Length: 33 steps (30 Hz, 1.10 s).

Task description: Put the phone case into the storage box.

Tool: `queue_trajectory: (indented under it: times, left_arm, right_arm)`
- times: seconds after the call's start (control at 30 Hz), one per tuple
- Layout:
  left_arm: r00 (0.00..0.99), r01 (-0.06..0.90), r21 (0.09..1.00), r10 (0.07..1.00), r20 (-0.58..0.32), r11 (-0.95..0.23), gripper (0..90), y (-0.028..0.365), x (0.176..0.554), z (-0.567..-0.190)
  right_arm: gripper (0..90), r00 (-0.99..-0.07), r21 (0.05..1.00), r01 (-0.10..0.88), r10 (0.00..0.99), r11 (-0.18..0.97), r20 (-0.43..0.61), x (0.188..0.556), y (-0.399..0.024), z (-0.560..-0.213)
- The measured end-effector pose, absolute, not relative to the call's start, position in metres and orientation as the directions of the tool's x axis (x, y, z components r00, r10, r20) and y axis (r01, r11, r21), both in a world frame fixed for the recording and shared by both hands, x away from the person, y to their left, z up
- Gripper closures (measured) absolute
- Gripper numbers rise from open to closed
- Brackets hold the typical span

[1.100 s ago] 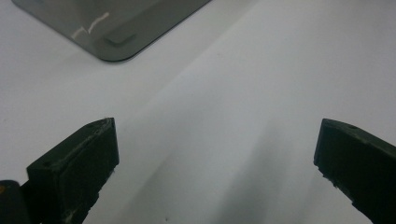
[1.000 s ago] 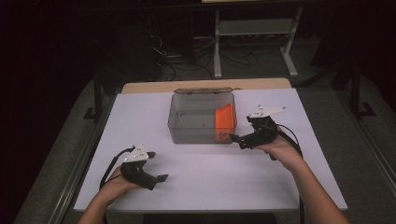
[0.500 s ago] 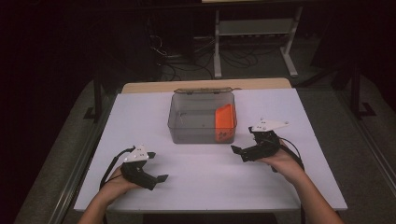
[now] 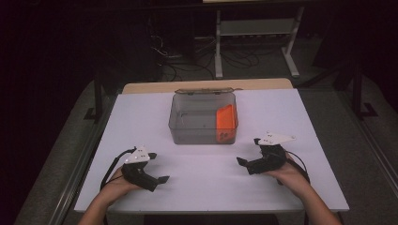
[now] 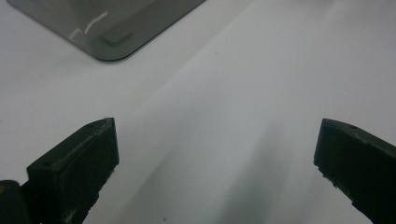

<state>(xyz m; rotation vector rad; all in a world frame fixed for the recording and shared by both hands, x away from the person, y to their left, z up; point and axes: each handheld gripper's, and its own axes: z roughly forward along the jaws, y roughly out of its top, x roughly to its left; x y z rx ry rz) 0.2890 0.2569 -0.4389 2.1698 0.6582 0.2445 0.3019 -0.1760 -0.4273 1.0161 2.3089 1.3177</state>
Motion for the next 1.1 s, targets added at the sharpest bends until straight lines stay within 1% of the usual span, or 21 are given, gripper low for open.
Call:
queue_trajectory:
  times: [0.67, 1.1]
  left_arm:
    - [0.845, 0.369, 0.772, 0.532, -0.048, -0.518, 0.0, 0.257, 0.289, -0.439]
    - [0.848, 0.367, 0.767, 0.528, -0.043, -0.526, 0.0, 0.256, 0.289, -0.44]
  right_arm:
    - [0.7, -0.69, 0.832, 0.439, 0.72, 0.339, 0.071, 0.28, -0.189, -0.437]
    - [0.7, -0.688, 0.811, 0.439, 0.725, 0.385, 0.028, 0.274, -0.197, -0.441]
